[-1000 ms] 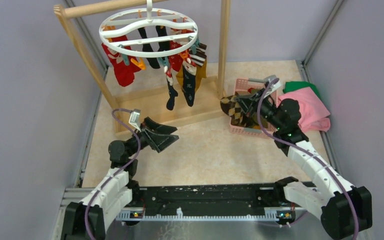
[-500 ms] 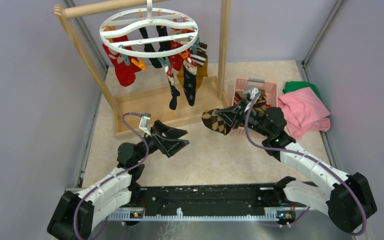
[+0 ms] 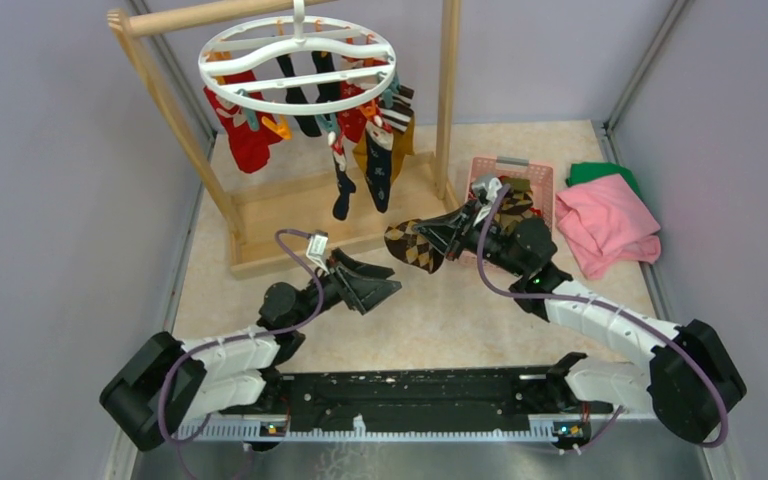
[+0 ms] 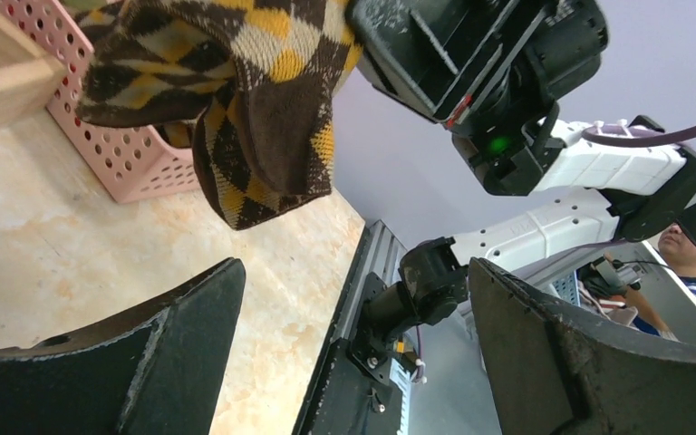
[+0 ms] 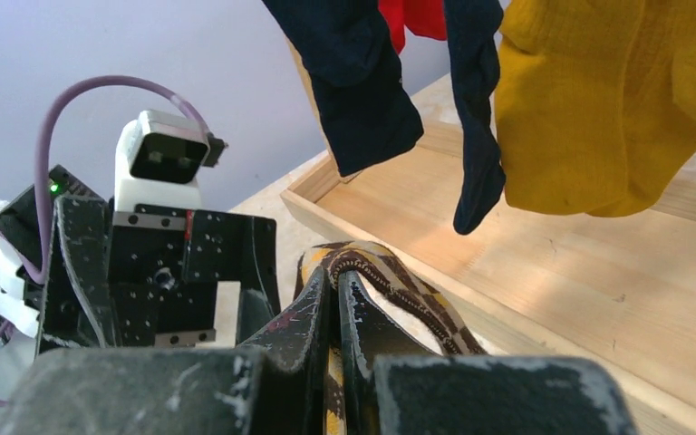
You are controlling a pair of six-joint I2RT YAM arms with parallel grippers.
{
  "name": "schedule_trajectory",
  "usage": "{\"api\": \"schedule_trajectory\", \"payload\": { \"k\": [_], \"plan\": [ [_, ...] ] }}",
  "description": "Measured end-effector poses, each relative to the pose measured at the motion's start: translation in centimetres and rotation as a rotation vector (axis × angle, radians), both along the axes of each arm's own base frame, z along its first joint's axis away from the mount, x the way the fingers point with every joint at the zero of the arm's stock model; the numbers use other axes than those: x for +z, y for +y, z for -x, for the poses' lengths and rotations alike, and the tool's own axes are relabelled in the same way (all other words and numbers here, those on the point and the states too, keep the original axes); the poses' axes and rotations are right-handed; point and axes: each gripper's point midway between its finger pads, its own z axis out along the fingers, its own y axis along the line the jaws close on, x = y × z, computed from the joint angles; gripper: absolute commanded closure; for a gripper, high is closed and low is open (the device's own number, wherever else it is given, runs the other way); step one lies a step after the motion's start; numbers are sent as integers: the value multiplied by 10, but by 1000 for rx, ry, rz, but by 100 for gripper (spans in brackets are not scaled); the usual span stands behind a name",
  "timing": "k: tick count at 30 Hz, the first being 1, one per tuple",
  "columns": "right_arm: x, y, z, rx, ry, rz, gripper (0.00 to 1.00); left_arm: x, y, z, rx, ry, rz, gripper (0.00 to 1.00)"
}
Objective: Clip the socks to the hanger
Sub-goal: Pick up the sock from the bin.
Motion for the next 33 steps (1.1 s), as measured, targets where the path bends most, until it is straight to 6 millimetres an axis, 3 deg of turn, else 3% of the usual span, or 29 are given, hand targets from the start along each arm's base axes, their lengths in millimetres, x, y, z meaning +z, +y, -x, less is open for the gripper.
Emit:
{"api": "schedule_trajectory", "payload": {
  "k": [8,19,22,25,29,30,33],
  "plan": [
    [-6,10,0,9,29,-13,100,-12,-20,-9,32,34,-22,12],
    [-2,11,1,12,20,-28,100,-10,-32,-35,117,32,-19,37],
    [-2,11,1,12,20,-28,100,-9,-33,-41,138,31,-19,56],
    [-2,12,1,13,21,-27,100,-5,-33,-43,148,19,-15,96],
    [-3,12,1,13,20,-26,100,0,-33,-45,161,-2,-7,100],
    [-3,12,1,13,18,-24,96,0,-32,-46,164,-3,-6,100],
    [-8,11,1,12,12,1,71,0,-23,-44,178,-3,3,100]
  ]
}}
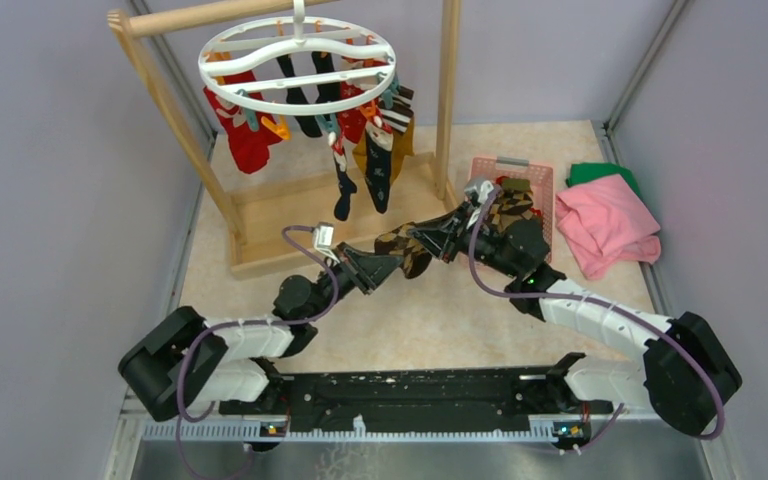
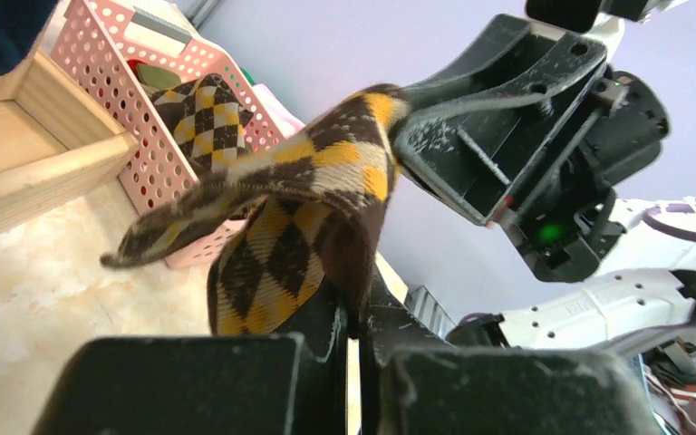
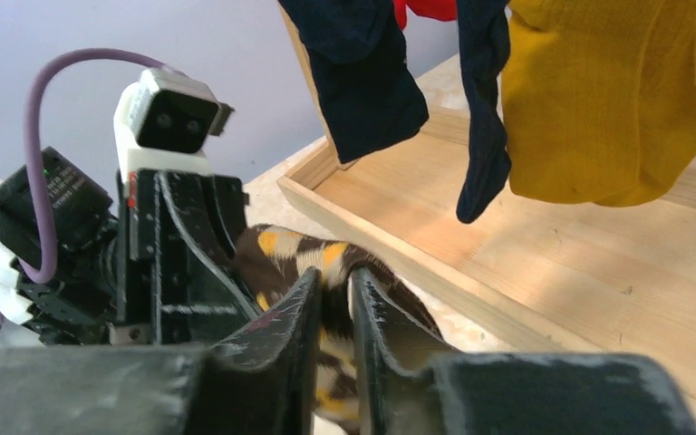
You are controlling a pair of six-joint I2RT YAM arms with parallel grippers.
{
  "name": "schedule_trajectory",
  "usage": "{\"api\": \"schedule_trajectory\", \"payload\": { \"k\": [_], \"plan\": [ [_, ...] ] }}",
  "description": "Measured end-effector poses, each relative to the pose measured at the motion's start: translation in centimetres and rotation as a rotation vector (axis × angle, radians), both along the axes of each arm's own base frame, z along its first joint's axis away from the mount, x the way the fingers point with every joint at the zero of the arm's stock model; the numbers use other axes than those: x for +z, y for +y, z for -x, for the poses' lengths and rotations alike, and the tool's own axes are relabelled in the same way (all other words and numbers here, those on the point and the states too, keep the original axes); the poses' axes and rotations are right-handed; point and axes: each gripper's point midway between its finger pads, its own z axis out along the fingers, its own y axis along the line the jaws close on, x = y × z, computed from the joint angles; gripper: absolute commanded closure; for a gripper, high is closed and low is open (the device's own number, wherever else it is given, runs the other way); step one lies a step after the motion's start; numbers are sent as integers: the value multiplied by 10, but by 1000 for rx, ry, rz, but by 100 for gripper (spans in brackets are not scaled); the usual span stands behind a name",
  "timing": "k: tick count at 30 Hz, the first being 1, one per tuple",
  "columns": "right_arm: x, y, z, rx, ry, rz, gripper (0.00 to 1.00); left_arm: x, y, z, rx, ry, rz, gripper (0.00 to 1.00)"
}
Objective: Clip the socks to the hanger
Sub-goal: Pick up the sock from the bin.
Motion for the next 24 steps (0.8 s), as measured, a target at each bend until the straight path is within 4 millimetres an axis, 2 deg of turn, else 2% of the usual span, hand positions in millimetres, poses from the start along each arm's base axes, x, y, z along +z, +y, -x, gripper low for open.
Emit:
{"api": "schedule_trajectory", "payload": {
  "k": [2,5,10,13,16,18,21,24],
  "plan": [
    [-6,0,0,-1,0,29,60,3,12,3,-1,1,16,100],
    [-19,-1,1,9,-9,99,53,16,39,2,5,12,58,100],
    [-21,-1,9,63,-119,186,28,31,68,10,-25,32,56,100],
    [-19,-4,24,103,-276,200,23,30,76,18,-46,76,24,100],
    [-33,0,54,193,-480,240,23,28,79,22,-68,125,25,100],
    [-45,6,69,250,-557,270,22,26,79,24,-92,173,43,100],
    [-56,18,80,295,-659,316,23,22,76,24,-136,247,77,100],
    [-59,25,89,314,-732,337,21,10,72,23,-177,329,85,100]
  ]
}}
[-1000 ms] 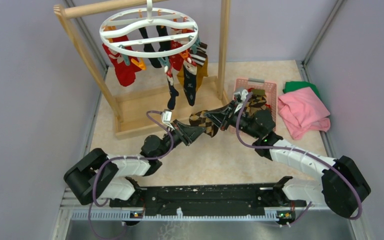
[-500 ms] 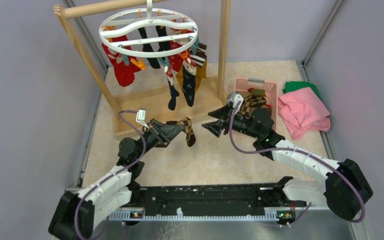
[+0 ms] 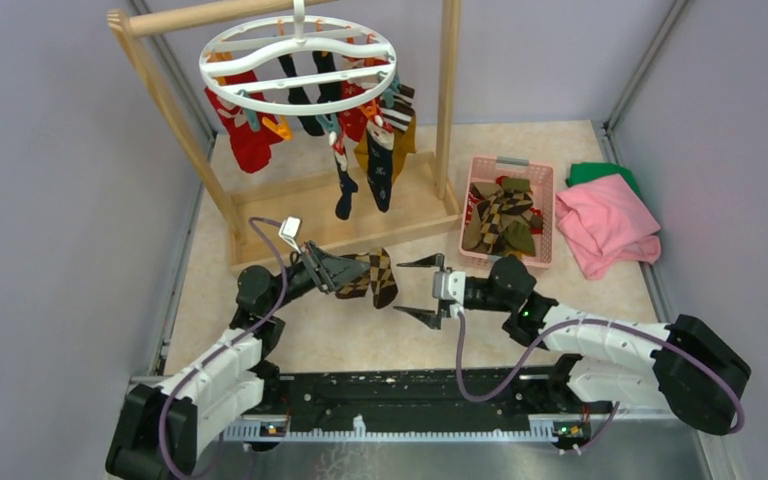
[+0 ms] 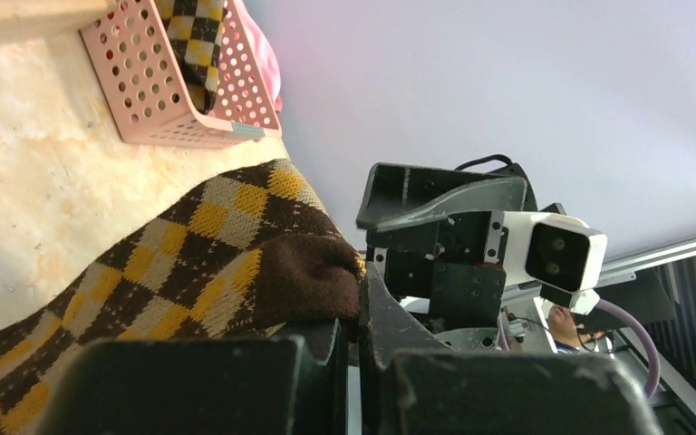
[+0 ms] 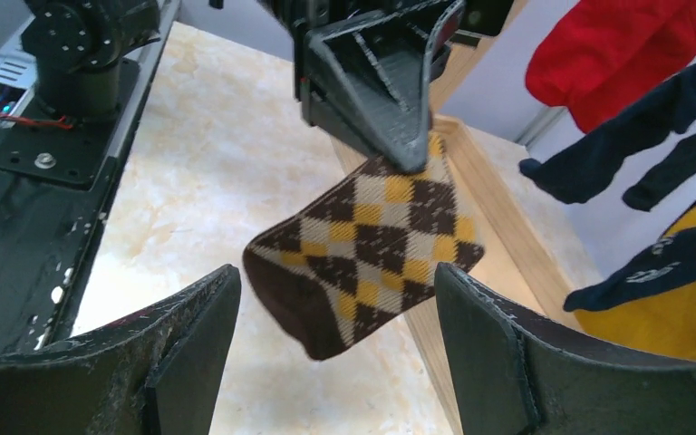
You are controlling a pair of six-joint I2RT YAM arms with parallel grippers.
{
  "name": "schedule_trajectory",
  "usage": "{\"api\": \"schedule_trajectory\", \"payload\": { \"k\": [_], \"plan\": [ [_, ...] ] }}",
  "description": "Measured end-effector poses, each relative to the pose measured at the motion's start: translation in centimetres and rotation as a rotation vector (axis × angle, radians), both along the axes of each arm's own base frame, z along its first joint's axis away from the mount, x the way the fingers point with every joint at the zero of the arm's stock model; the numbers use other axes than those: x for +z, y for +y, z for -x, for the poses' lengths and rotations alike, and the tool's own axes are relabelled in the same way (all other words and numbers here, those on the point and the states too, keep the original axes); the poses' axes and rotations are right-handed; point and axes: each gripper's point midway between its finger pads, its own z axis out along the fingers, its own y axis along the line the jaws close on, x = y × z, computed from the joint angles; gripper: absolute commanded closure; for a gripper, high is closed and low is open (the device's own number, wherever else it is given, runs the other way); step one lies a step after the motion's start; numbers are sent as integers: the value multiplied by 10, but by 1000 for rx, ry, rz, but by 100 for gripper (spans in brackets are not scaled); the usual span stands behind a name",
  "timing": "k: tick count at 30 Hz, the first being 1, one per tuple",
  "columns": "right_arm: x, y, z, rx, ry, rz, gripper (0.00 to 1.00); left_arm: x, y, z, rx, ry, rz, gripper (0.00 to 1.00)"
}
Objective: Clip the socks to the hanger
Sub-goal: Pick up the sock from the bin.
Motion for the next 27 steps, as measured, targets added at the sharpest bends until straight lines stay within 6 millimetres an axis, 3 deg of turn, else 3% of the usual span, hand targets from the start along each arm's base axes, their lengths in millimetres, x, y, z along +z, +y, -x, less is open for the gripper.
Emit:
{"api": "schedule_trajectory", "payload": {
  "k": [4,9,16,20,27],
  "plan": [
    [11,-1,-11,-70,-7,-39,19,-8,-4,6,-51,4,-25,100],
    [16,-13,-33,-182,77,-80,20,-7,-9,17,-136,-130,-123,100],
    [20,-39,-58,-283,188,-154,26,27,-10,32,-231,-427,-264,100],
    [4,-28,-53,-224,258,-134,26,42,-11,43,-289,-500,-259,100],
    [-19,-1,-42,-131,339,-133,23,57,-15,47,-363,-453,-170,100]
  ]
}}
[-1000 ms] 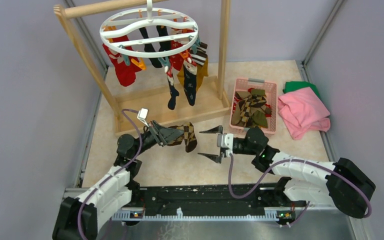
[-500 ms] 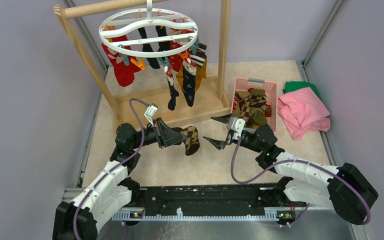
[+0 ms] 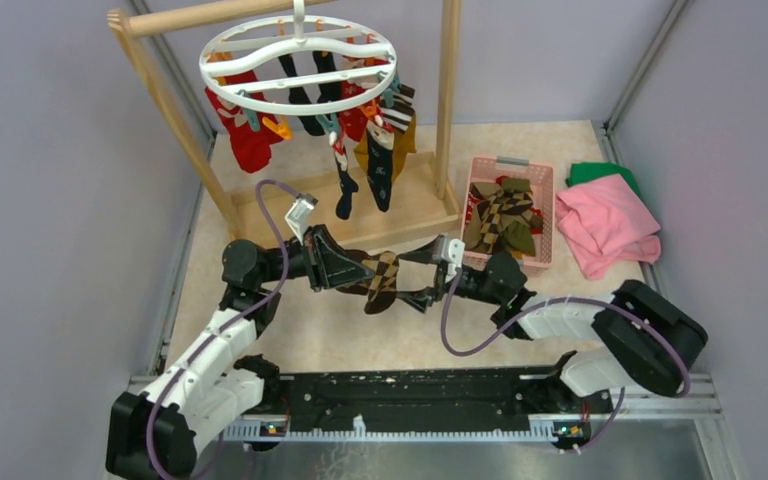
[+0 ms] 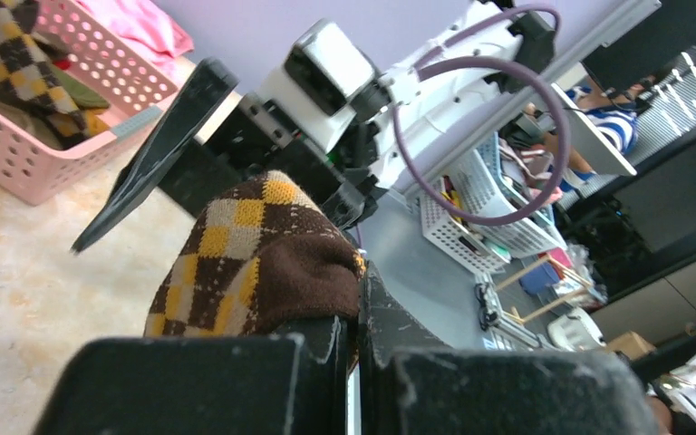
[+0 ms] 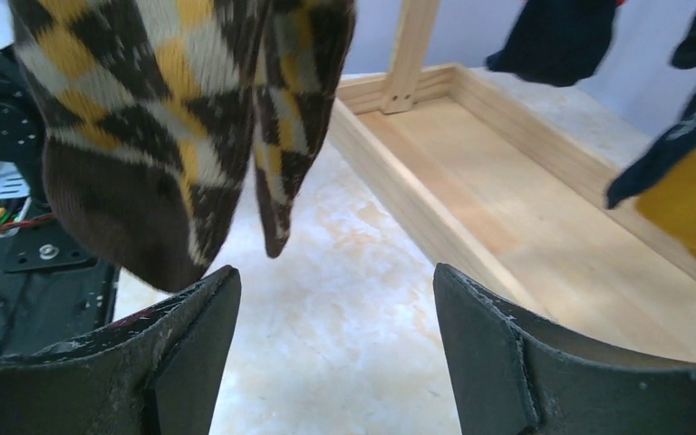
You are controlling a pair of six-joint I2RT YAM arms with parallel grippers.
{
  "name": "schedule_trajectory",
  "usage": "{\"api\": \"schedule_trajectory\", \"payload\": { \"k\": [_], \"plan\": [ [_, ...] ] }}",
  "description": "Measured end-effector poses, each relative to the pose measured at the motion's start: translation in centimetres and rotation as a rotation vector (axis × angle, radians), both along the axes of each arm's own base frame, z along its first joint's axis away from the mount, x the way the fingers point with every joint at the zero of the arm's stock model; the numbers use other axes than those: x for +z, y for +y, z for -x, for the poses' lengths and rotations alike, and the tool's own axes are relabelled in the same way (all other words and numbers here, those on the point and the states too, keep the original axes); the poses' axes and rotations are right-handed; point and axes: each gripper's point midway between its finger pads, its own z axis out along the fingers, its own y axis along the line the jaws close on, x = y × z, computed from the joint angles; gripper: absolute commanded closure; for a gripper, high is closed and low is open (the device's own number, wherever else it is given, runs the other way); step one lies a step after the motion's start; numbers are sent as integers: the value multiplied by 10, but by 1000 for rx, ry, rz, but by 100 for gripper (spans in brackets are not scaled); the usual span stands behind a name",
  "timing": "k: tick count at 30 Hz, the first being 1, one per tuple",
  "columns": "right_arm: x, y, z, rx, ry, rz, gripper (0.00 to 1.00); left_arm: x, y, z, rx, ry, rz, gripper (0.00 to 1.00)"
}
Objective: Clip the socks to the hanger
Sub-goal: Pick up the sock from the bin.
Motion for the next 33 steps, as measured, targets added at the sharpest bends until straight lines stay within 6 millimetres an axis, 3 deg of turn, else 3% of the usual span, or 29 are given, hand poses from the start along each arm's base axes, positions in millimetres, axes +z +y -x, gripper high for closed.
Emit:
{"api": "schedule_trajectory", "payload": {
  "k": [6,12,14,18,19,28,33],
  "plan": [
    [-15,23,12,71,41,-32,25,24,1,11,-53,6,70,100],
    [-5,46,11,99,75,-127,39,34,2,18,-73,4,97,100],
    [0,51,9,86,78,-151,53,36,3,19,-78,7,102,100],
    [13,56,6,67,56,-192,93,39,4,23,-84,-4,109,100],
    [16,56,5,65,47,-199,99,40,4,24,-86,-8,111,100],
    [23,47,6,36,-55,-192,100,44,5,33,-108,-29,113,99],
    [65,27,5,-41,-280,-181,100,43,8,44,-134,-84,98,64]
  ]
}}
